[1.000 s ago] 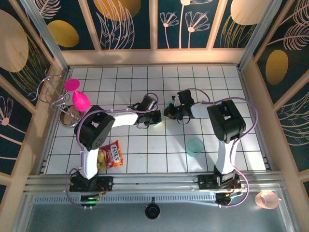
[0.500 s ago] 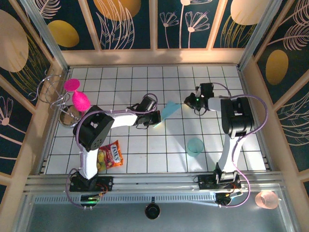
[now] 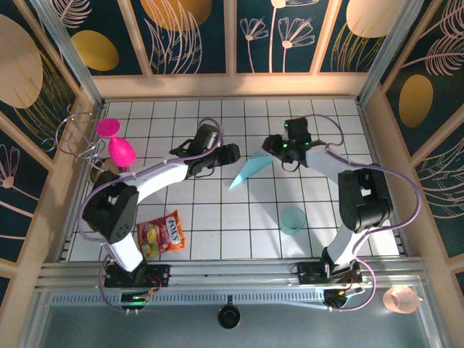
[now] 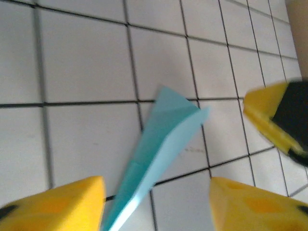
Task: Fold a paper plane with a square sheet of paper (pick it up from the middle)
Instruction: Fold the wing for the fifth time at the center of the table, then move the paper plane to the top-center of the table.
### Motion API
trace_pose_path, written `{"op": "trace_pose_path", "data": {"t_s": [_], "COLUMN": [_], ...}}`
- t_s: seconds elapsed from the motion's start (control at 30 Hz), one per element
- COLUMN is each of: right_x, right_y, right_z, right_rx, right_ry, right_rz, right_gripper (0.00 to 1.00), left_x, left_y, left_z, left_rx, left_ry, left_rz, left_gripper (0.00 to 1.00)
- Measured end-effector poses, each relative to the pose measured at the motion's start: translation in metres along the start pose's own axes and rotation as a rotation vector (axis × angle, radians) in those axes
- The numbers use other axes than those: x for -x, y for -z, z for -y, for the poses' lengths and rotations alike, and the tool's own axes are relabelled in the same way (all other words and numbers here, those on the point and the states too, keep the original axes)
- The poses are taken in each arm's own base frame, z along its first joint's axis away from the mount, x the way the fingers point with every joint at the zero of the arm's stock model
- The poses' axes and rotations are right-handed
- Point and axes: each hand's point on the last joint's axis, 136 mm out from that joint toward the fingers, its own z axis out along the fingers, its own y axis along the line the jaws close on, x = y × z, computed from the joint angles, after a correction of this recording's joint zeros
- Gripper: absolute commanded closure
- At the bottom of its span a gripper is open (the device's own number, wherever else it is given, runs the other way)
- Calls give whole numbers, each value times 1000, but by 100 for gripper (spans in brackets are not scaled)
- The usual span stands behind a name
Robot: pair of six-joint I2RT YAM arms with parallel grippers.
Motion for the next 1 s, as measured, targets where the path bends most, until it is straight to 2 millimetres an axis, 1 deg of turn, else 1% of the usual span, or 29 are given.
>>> {"op": "trace_pose_path", "data": {"t_s": [0.03, 0.1, 0.2, 0.23, 0.3, 0.4, 0.5, 0.6, 0.67, 0.8, 0.9, 1.0], "right_x": [-10, -30, -42, -43, -43, -46, -49, -55, -59, -60, -62, -62], "right_y": [-2, -6, -16, -19, -27, -37, -47, -52, -50, -49, -43, -38], "right_z": [-4, -14, -27, -29, -32, -27, -21, -13, -9, -5, 1, 2], "right_rx": [-13, -37, -66, -77, -101, -149, -204, -250, -275, -300, -317, -317], "right_ry": [1, 9, 15, 14, 4, -11, -23, -33, -41, -60, -70, -83], "right_rz": [-17, -51, -65, -64, -56, -51, -54, -61, -64, -48, -45, -39], "right_gripper": [39, 36, 34, 34, 34, 35, 40, 44, 45, 48, 50, 54], "left_x": [2, 3, -6, -10, -19, -28, -29, -27, -27, -26, -27, -28], "left_y": [4, 11, 13, 13, 14, 13, 14, 13, 13, 13, 13, 12], "left_z": [-9, -35, -63, -70, -84, -97, -100, -98, -98, -97, -98, -98], "left_rx": [22, 90, 174, 195, 235, 274, 283, 277, 276, 273, 274, 273], "left_ry": [4, 25, 27, 25, 25, 24, 23, 23, 23, 23, 23, 24], "left_rz": [15, 45, 58, 58, 54, 46, 48, 56, 56, 58, 57, 54], "left_gripper": [23, 14, 3, 1, 1, 1, 1, 1, 1, 1, 1, 1]}}
